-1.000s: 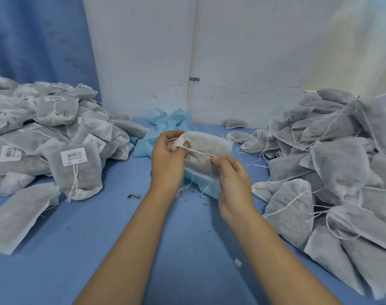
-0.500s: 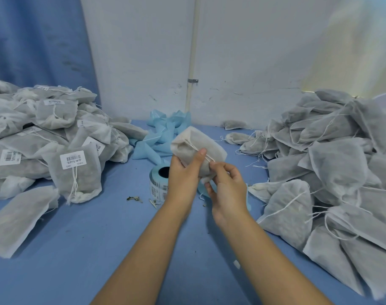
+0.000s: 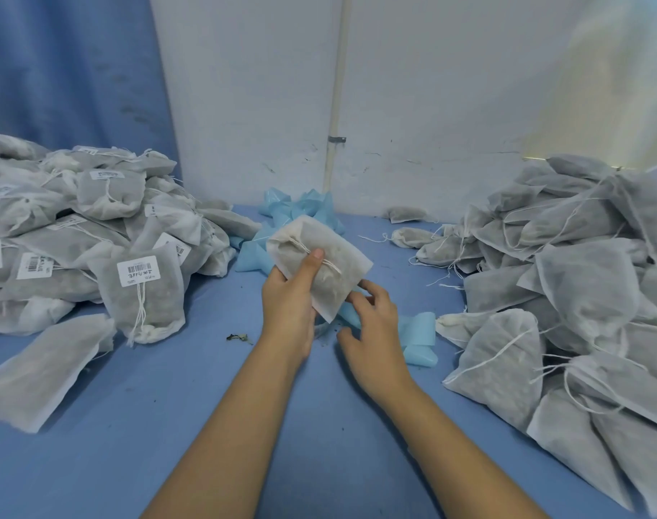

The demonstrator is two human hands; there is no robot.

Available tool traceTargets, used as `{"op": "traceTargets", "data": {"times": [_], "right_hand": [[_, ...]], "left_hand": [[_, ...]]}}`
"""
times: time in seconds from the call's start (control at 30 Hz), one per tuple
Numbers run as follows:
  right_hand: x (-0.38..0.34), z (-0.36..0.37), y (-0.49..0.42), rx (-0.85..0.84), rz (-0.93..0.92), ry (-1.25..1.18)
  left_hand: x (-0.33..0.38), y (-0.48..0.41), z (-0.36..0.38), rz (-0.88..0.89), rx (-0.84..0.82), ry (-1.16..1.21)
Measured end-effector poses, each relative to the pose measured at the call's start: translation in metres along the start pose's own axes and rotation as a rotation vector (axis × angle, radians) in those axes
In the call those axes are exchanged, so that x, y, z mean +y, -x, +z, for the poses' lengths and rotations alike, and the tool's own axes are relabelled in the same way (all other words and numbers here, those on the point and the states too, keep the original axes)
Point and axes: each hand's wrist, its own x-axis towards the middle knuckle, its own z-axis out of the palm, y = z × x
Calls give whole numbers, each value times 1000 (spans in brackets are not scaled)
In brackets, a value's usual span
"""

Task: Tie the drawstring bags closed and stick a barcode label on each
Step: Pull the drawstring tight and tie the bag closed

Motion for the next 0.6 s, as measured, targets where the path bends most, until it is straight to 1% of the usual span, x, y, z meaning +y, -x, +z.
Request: {"op": "traceTargets", "data": {"times": [0.13,0.3,0.43,0.53,0.6], "right_hand": [[5,-4,0,51,-61,76],[4,-7,1,-2,-96,4],[1,-6,2,-18,-121,114],[2,-6,1,14,-74,195],[3,-7,-1,59,-11,198]], "left_hand": [[3,2,2,-9,6,-39],[14,3,2,-1,-9,-2],[18,4,0,-46,55,-13],[17,2,-4,-116,91,-118],[15,3,-4,-114,70,-292]]}}
